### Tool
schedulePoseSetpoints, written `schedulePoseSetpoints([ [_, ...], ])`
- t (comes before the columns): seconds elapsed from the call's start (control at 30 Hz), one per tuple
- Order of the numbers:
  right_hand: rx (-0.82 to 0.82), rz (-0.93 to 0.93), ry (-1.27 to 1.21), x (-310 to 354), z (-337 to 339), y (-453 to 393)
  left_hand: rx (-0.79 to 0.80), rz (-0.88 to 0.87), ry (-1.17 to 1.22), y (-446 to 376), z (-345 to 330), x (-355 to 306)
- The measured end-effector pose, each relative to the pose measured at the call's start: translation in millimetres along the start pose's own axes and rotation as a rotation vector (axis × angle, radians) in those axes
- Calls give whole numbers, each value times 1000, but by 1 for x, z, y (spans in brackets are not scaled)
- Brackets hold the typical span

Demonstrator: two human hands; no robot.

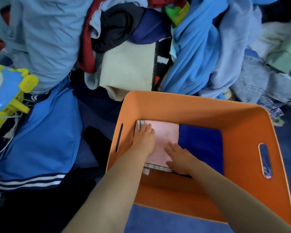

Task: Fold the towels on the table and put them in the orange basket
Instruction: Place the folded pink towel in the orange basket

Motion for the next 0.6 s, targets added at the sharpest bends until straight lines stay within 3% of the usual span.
schedulePoseSetpoints([
  [0.33, 143, 13, 8, -3, -26, -7, 264, 62, -71, -38, -19, 16],
  [0.5, 153, 16, -23, -4, -29, -15, 283, 60, -80, -46, -27, 15],
  [0.6, 132, 21, -30, -5, -27, -13, 210, 74, -95, -40, -20, 12],
])
Point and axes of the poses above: each hand's wrist, its own y-axis away from the middle knuckle, its own z-axis out of the back of the hand, x = y × z, the point moved 3 cm from there along -y, towards the middle knuckle, and after that the axes turned 5 degrees about z, right-handed, at the moved point
